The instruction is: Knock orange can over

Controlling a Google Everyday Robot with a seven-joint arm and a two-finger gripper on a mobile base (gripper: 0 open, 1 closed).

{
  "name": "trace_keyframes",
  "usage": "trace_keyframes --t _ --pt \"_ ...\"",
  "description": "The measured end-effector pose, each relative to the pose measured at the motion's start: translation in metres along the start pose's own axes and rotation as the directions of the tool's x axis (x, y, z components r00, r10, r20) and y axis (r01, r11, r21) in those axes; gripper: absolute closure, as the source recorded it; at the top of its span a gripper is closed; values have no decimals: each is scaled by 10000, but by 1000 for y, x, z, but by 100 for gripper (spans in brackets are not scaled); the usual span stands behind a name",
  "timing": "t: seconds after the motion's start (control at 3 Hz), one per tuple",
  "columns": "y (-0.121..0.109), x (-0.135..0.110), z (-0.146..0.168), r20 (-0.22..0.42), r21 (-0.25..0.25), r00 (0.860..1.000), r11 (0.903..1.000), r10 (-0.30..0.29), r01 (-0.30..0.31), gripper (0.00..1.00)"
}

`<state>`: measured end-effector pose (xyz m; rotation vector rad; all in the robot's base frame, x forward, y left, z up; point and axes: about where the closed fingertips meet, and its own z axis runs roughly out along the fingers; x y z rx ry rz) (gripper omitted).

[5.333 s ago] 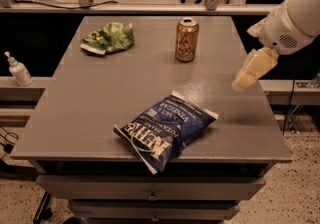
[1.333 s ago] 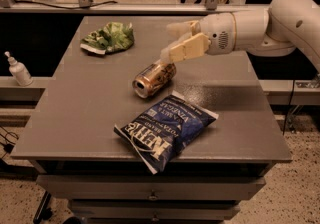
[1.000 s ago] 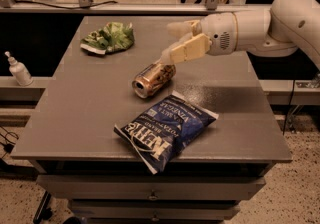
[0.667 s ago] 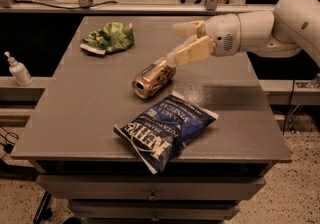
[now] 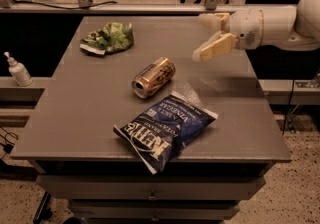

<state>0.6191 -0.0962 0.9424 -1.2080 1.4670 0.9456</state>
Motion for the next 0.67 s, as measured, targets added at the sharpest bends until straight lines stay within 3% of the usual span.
trace_keyframes --t 0.33,0.67 --pt "-28 -14 -36 -67 516 9939 9925 -1103 1105 0" --pt "-28 -14 -36 -66 514 9939 9925 -1103 1105 0"
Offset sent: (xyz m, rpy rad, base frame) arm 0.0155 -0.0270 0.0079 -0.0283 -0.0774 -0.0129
